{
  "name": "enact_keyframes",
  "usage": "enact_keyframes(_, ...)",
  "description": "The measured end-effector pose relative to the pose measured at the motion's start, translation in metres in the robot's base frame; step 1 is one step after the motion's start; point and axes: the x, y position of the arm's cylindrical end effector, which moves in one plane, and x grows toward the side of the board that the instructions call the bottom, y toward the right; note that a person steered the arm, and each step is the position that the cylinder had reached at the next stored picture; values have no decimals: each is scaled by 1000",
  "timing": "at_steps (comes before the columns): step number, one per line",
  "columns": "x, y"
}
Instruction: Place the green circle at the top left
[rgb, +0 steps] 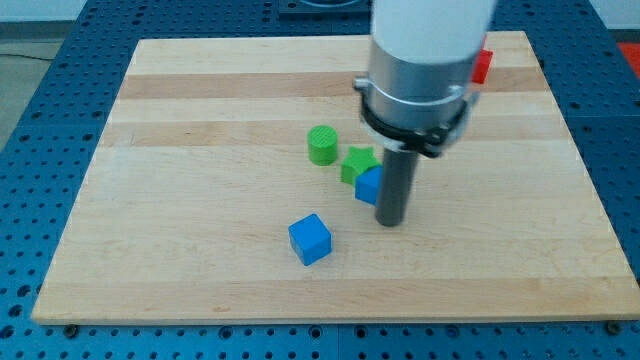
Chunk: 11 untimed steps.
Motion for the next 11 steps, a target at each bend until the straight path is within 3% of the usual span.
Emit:
enact_keyframes(2, -51, -49)
enact_keyframes(3, -21, -66)
enact_keyframes(5, -21, 91)
enact_keyframes(8, -111, -93)
enact_keyframes(9, -107, -135)
enact_keyframes(10, -83, -74)
enact_keyframes(11, -41, -103)
